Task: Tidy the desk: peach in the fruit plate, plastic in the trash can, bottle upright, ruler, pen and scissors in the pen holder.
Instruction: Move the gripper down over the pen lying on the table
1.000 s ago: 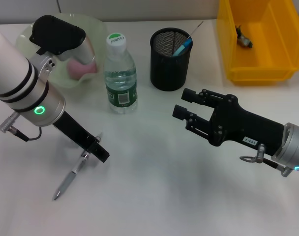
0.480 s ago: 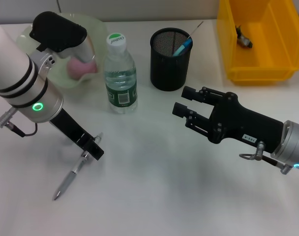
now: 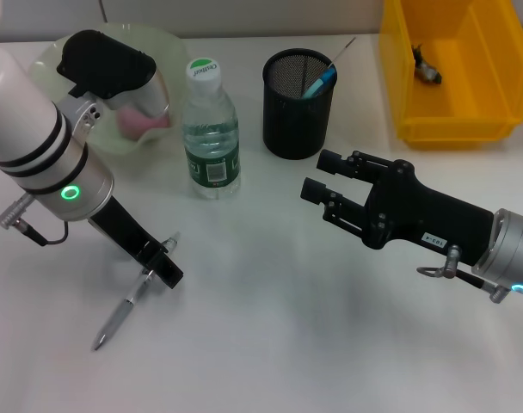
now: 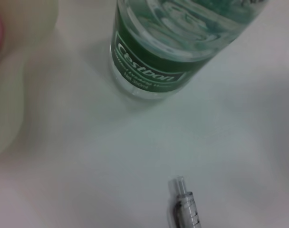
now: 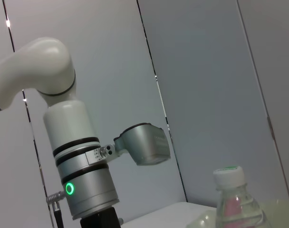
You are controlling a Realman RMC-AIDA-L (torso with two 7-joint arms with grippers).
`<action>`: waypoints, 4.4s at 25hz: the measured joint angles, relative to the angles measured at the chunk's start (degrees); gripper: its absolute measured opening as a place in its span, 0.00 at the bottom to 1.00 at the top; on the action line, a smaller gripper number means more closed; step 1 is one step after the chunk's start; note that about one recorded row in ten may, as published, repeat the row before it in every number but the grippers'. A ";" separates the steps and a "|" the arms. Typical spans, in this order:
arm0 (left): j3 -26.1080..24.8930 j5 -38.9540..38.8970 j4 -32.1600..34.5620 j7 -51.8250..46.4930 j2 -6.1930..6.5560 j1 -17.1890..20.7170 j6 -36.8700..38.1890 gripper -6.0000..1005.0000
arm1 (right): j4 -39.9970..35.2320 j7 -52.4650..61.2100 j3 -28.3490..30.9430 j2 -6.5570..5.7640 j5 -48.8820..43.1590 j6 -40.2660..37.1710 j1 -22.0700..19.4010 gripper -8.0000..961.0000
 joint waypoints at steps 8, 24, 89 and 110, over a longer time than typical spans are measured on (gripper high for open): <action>0.37 -0.04 -0.08 0.00 -0.03 0.01 -0.20 0.78 | -0.03 0.00 0.00 0.08 0.00 0.02 0.09 0.50; 0.81 -0.05 -0.10 0.00 -0.03 0.03 -0.29 0.74 | 0.26 0.01 0.11 0.09 0.00 0.07 0.07 0.50; 2.21 -0.13 -1.44 -0.01 -0.03 -1.11 -1.55 0.56 | -0.05 0.06 0.09 0.09 -0.01 1.32 0.94 0.50; 2.22 -0.13 -2.65 0.02 -0.03 -1.18 -2.05 0.49 | -0.14 0.04 0.09 0.09 0.09 1.32 0.95 0.50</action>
